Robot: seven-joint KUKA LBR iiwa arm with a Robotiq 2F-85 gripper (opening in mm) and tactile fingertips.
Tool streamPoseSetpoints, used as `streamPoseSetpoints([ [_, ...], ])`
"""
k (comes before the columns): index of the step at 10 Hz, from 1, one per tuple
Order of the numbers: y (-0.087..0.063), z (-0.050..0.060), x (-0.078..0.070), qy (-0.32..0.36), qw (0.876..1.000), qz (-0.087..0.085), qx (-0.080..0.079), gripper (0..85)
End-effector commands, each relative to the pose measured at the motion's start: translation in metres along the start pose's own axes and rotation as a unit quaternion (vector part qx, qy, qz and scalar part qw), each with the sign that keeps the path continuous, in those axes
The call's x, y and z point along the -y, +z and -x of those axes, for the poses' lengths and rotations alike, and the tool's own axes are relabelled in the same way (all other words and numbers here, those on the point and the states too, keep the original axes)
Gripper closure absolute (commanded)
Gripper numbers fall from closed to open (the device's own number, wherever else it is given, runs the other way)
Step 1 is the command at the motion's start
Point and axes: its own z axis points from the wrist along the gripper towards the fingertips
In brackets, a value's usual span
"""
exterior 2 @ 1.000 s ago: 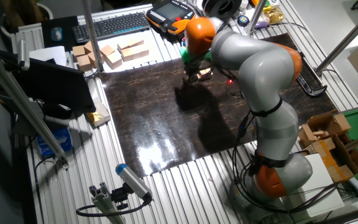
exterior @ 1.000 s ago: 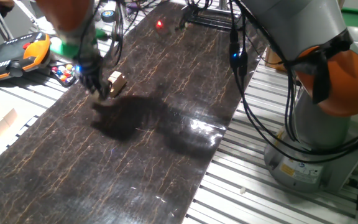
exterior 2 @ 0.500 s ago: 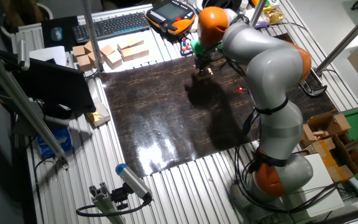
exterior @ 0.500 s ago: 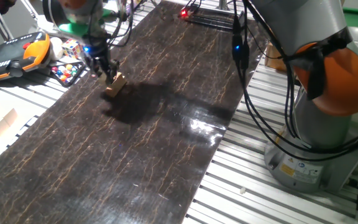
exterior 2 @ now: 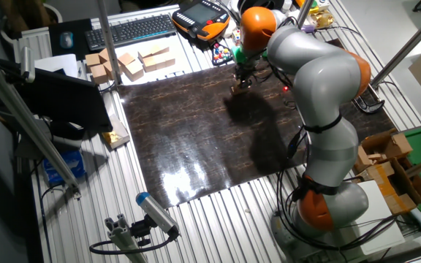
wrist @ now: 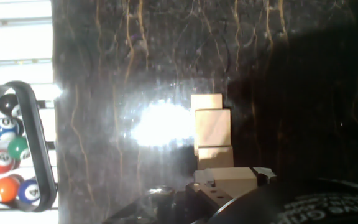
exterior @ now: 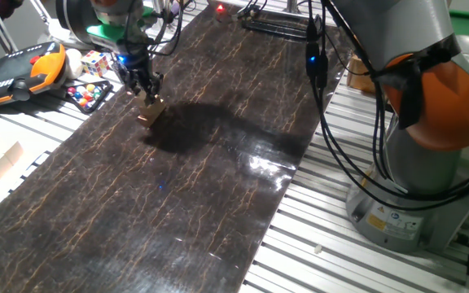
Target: Stack the blocks into a pyramid shape
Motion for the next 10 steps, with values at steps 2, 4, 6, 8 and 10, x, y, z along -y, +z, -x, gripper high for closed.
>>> streamPoseSetpoints([
  [2, 0.002, 0.006, -0.001, 0.004, 1.000, 0.001, -0.002, 84.0],
  [4, 0.005, 0.010, -0.001, 0.005, 1.000, 0.000, -0.002, 84.0],
  [6, 0.007, 0.014, -0.002, 0.000, 1.000, 0.000, -0.008, 84.0],
  [8, 0.009, 0.017, -0.002, -0.002, 1.000, -0.001, -0.011, 84.0],
  [10, 0.009, 0.018, -0.002, -0.003, 1.000, -0.004, -0.013, 84.0],
])
